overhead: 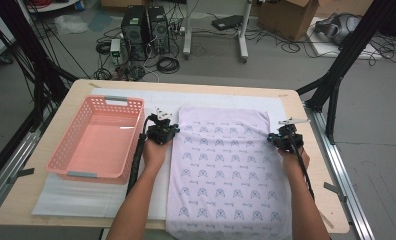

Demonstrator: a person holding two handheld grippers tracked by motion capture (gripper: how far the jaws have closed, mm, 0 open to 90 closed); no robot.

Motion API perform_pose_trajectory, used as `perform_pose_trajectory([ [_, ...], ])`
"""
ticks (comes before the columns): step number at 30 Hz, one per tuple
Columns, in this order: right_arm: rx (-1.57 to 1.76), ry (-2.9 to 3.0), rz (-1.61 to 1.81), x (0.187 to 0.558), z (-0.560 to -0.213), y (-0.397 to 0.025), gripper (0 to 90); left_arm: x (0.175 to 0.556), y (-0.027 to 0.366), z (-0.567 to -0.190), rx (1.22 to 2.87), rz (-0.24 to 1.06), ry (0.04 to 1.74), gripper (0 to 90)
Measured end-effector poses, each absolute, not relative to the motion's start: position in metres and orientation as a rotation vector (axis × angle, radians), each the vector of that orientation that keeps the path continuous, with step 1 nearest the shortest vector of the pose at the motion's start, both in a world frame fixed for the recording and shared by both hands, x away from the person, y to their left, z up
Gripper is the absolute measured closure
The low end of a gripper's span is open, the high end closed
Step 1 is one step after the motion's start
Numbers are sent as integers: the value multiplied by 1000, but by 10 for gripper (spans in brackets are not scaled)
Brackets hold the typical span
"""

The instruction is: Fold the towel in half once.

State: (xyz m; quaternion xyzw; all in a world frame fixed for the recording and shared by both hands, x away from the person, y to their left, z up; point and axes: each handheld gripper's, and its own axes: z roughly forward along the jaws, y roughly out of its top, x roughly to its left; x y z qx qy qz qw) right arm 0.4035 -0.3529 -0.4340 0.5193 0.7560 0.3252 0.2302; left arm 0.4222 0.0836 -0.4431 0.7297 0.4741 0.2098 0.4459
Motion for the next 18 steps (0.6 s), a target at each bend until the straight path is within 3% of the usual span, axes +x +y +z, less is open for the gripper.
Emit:
perform_pose_trajectory([
  [18, 1353, 2074, 1089, 358, -399, -365, 856, 390, 96, -405, 1761, 424, 1111, 882],
])
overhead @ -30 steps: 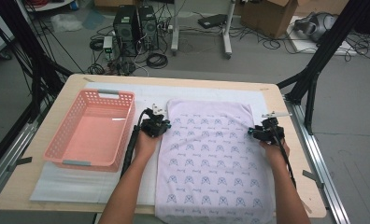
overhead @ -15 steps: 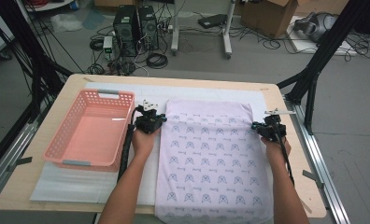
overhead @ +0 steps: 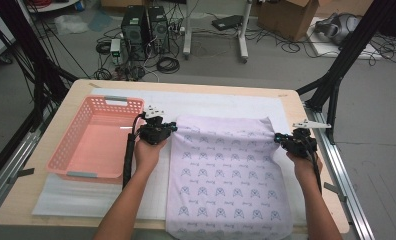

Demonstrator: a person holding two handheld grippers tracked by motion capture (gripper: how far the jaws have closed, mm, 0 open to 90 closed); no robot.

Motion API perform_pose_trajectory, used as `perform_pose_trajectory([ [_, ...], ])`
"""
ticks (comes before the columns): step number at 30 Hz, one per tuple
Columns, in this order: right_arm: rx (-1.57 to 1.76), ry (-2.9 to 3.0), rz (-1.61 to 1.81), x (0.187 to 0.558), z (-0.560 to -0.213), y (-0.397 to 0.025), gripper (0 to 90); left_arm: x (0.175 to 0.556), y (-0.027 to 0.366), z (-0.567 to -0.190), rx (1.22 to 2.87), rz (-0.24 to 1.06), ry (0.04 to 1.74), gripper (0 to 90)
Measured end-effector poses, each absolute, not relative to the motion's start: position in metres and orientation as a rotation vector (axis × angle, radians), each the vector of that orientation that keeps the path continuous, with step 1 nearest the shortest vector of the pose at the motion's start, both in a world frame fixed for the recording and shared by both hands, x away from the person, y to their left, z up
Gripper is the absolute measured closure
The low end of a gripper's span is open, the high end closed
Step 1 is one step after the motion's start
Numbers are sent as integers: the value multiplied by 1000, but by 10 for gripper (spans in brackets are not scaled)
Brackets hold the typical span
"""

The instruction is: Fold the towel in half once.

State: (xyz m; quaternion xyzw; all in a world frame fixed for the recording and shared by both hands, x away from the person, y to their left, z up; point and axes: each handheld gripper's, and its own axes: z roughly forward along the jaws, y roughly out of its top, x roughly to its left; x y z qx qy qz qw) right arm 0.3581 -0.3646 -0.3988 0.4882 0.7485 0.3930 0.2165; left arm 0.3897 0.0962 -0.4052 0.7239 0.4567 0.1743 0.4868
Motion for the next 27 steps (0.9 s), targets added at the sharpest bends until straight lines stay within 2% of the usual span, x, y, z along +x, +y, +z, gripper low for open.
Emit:
perform_pose_trajectory([
  [10, 1282, 2110, 1157, 317, -388, -368, 853, 345, 102, -394, 1770, 416, 1026, 882],
  [23, 1246, 2169, 1177, 256, -397, -371, 851, 278, 114, -426, 1822, 359, 982, 881],
  [27, 1251, 2186, 1175, 245, -403, -370, 852, 268, 115, -431, 1834, 346, 971, 881],
])
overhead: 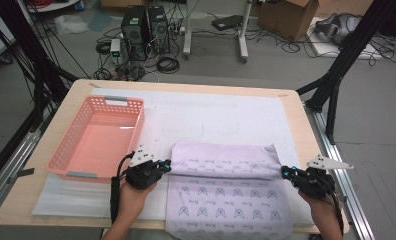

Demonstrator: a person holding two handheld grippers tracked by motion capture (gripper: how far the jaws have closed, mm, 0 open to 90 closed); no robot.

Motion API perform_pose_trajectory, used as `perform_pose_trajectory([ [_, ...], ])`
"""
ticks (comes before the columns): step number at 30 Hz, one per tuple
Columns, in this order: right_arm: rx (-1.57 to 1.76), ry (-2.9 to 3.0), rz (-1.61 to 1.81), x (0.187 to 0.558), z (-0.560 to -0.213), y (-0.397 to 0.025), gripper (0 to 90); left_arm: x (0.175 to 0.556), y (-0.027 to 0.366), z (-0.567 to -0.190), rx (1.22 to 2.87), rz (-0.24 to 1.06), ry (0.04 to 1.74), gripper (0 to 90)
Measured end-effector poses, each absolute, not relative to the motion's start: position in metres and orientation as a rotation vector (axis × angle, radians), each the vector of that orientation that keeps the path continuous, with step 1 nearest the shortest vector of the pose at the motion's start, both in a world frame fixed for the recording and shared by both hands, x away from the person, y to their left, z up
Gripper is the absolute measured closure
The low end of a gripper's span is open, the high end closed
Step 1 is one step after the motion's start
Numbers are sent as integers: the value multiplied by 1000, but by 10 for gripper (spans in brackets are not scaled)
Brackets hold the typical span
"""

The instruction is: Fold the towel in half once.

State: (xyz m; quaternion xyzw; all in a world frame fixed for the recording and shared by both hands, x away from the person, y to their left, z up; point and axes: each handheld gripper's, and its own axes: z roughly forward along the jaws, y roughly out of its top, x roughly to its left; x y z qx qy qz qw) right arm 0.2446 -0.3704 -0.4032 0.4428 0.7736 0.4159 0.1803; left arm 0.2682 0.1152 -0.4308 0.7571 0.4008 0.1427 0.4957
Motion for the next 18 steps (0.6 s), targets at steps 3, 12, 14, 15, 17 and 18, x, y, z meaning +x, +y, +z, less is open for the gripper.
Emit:
perform_pose_trajectory([
  [3, 1253, 2207, 1160, 235, -411, -371, 852, 260, 115, -436, 1861, 330, 957, 880],
  [12, 1340, 2179, 1139, 246, -415, -371, 605, 284, 117, -430, 1791, 261, 1056, 482],
  [14, 1352, 2165, 1140, 251, -412, -371, 600, 297, 114, -428, 1793, 255, 1070, 475],
  [15, 1373, 2146, 1125, 263, -408, -369, 593, 303, 113, -427, 1793, 245, 1075, 461],
  [17, 1388, 2143, 1111, 270, -407, -368, 588, 315, 111, -427, 1782, 247, 1089, 456],
  [18, 1399, 2146, 1097, 278, -407, -366, 583, 322, 109, -428, 1798, 248, 1101, 453],
])
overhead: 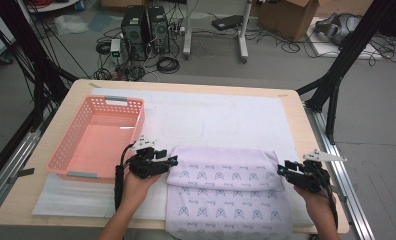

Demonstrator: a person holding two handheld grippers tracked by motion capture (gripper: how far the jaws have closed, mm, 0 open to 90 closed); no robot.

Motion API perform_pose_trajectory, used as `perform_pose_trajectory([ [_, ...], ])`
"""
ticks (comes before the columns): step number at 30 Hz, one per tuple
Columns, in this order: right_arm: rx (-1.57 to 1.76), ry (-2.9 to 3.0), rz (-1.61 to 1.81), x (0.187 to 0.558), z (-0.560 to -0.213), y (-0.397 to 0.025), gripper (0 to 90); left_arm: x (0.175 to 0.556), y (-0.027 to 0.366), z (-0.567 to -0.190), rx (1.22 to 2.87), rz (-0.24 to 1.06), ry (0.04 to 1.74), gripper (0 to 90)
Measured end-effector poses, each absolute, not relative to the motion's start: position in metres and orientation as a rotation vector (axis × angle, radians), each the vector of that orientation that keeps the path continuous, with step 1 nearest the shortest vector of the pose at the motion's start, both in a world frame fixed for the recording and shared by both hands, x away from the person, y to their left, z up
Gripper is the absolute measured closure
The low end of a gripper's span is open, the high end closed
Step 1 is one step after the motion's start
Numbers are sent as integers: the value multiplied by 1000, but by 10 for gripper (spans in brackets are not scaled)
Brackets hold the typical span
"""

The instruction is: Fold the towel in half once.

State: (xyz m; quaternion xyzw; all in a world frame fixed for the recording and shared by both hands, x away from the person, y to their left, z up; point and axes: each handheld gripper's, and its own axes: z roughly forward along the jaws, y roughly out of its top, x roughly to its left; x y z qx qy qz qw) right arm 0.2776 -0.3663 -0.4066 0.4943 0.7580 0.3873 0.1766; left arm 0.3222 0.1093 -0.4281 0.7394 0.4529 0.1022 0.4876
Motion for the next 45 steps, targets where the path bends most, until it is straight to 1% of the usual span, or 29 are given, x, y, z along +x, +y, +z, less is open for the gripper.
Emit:
perform_pose_trajectory([
  [2, 1459, 2150, 1029, 299, -410, -361, 553, 331, 107, -431, 1813, 245, 1112, 449],
  [3, 1459, 2150, 1029, 299, -410, -361, 553, 336, 105, -432, 1825, 238, 1125, 449],
  [6, 1521, 2164, 968, 325, -420, -353, 543, 349, 98, -442, 1832, 225, 1169, 453],
  [7, 1521, 2164, 968, 325, -420, -353, 543, 349, 98, -442, 1832, 225, 1169, 469],
  [8, 1525, 2185, 922, 334, -427, -347, 546, 351, 96, -445, 1840, 212, 1175, 499],
  [10, 1522, 2214, 857, 341, -434, -342, 592, 352, 91, -450, 1884, 215, 1166, 580],
  [11, 1507, 2209, 837, 342, -434, -340, 645, 351, 89, -450, 1896, 258, 1153, 709],
  [12, 1498, 2208, 831, 342, -433, -340, 743, 350, 89, -449, 1903, 247, 1131, 830],
  [13, 1493, 2228, 844, 342, -433, -341, 808, 350, 88, -449, 1910, 256, 1118, 848],
  [14, 1493, 2228, 844, 342, -433, -341, 808, 349, 88, -449, 1917, 271, 1102, 848],
  [15, 1452, 2232, 816, 340, -431, -341, 841, 347, 88, -448, 1913, 278, 1091, 854],
  [16, 1441, 2222, 830, 338, -429, -342, 844, 346, 89, -446, 1893, 282, 1088, 854],
  [19, 1400, 2184, 902, 328, -421, -346, 846, 339, 95, -435, 1828, 278, 1059, 853],
  [20, 1397, 2182, 919, 324, -418, -348, 845, 332, 98, -428, 1809, 284, 1021, 853],
  [24, 1373, 2165, 975, 311, -411, -353, 845, 318, 102, -418, 1791, 292, 967, 852],
  [26, 1334, 2144, 1043, 294, -404, -356, 844, 307, 105, -415, 1779, 294, 941, 851],
  [28, 1314, 2134, 1074, 281, -399, -358, 843, 297, 108, -414, 1777, 290, 921, 849],
  [29, 1314, 2134, 1074, 281, -399, -358, 843, 292, 109, -414, 1770, 290, 915, 849],
  [34, 1259, 2115, 1130, 248, -392, -360, 843, 267, 112, -415, 1782, 292, 855, 849],
  [35, 1244, 2114, 1146, 236, -391, -361, 843, 263, 112, -415, 1776, 286, 852, 849],
  [36, 1244, 2114, 1146, 236, -391, -361, 843, 258, 114, -416, 1777, 280, 848, 849],
  [38, 1240, 2120, 1161, 219, -392, -364, 843, 250, 115, -418, 1787, 264, 839, 847],
  [39, 1240, 2120, 1161, 219, -392, -364, 843, 246, 115, -420, 1795, 257, 836, 847],
  [42, 1233, 2143, 1171, 202, -400, -367, 843, 236, 117, -426, 1806, 240, 836, 845],
  [45, 1231, 2152, 1177, 194, -402, -368, 843, 226, 118, -432, 1815, 224, 837, 845],
])
